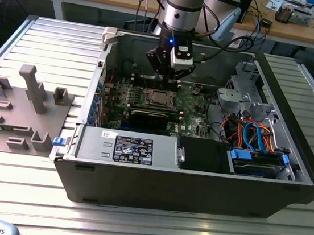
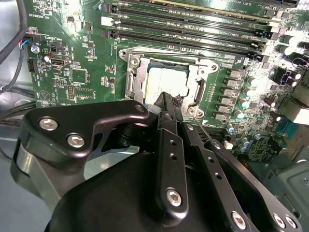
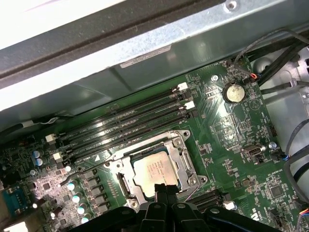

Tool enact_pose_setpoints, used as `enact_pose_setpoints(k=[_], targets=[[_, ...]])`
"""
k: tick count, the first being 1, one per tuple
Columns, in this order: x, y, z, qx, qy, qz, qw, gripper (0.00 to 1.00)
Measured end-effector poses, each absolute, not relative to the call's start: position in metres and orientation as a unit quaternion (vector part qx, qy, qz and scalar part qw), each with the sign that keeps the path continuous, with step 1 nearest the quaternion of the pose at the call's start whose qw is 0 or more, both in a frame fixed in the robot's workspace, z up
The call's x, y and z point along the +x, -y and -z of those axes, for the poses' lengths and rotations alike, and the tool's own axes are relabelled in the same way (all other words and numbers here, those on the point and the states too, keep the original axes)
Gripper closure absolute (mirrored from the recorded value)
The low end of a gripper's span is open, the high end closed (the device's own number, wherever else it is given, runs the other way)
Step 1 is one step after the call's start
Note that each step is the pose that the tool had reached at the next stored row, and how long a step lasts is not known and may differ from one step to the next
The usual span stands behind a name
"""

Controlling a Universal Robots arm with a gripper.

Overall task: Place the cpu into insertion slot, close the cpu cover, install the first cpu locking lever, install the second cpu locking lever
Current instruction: 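Install the first cpu locking lever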

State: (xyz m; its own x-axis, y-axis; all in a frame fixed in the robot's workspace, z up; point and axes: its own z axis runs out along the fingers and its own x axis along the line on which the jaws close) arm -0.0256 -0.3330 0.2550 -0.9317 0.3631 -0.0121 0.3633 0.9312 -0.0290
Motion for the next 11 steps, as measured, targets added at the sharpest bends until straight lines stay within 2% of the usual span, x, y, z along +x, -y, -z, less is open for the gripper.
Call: enact_pose_setpoints(k=[11], targets=[[-0.0256,0.3330,-0.2549,0.181,-0.983,0.015,0.003,0.89]])
